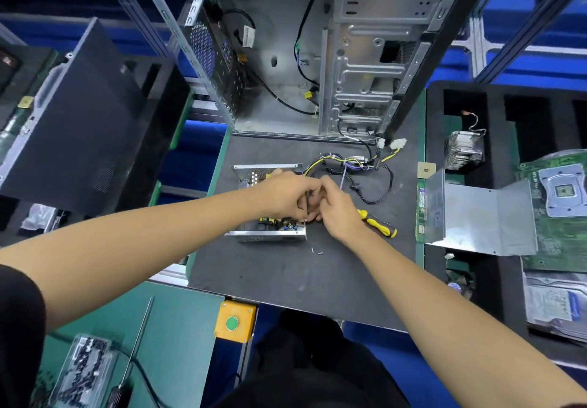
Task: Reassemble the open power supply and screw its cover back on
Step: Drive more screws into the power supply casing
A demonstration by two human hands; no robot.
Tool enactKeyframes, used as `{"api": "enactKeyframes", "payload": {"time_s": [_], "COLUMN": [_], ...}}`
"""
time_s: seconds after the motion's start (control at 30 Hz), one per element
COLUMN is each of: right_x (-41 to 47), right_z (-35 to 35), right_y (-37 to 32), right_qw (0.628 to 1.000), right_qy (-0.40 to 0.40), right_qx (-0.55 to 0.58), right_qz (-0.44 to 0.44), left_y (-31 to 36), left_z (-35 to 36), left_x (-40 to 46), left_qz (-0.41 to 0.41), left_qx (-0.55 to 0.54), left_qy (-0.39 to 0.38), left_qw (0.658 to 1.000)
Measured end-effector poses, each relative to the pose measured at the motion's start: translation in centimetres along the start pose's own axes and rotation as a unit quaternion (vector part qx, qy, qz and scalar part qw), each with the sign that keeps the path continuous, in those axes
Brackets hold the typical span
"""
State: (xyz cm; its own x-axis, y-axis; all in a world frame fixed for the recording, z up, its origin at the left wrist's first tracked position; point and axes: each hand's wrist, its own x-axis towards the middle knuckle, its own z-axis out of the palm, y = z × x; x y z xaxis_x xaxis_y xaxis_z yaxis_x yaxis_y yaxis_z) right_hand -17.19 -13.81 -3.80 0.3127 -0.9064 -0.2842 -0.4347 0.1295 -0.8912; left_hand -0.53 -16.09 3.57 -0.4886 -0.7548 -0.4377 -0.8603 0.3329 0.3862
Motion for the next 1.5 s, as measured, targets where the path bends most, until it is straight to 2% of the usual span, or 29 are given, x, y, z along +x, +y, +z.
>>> {"api": "enactKeyframes", "payload": {"time_s": [0.13, 0.3, 0.53, 0.8, 1.0, 1.27, 1.4, 1.5], "right_x": [-0.4, -0.6, -0.6, -0.7, -0.6, -0.2, -0.1, -0.1], "right_z": [-0.4, -1.2, -1.9, -2.3, -2.4, -2.3, -2.0, -1.9], "right_y": [0.5, 0.4, -0.2, -0.6, -0.4, 0.4, 0.7, 1.2], "right_qw": [0.999, 0.995, 0.98, 0.963, 0.964, 0.98, 0.985, 0.988], "right_qy": [-0.031, -0.072, -0.103, -0.107, -0.109, -0.079, -0.069, -0.067], "right_qx": [-0.026, -0.065, -0.171, -0.244, -0.237, -0.182, -0.153, -0.137], "right_qz": [-0.02, -0.029, -0.024, -0.045, -0.041, -0.025, -0.024, -0.023], "left_y": [0.9, 1.7, 2.3, 2.8, 3.0, 3.3, 3.5, 3.6], "left_z": [0.5, 0.7, 1.2, 0.8, 0.9, 0.2, 0.5, 0.9], "left_x": [0.0, 0.3, 0.4, 1.6, 1.6, 2.6, 2.3, 2.1], "left_qz": [-0.038, -0.061, -0.083, -0.118, -0.145, -0.073, -0.088, -0.103], "left_qx": [0.109, 0.163, 0.204, 0.177, 0.161, 0.17, 0.141, 0.16], "left_qy": [-0.004, -0.026, -0.029, -0.087, -0.072, -0.133, -0.112, -0.102], "left_qw": [0.993, 0.984, 0.975, 0.973, 0.974, 0.974, 0.98, 0.976]}}
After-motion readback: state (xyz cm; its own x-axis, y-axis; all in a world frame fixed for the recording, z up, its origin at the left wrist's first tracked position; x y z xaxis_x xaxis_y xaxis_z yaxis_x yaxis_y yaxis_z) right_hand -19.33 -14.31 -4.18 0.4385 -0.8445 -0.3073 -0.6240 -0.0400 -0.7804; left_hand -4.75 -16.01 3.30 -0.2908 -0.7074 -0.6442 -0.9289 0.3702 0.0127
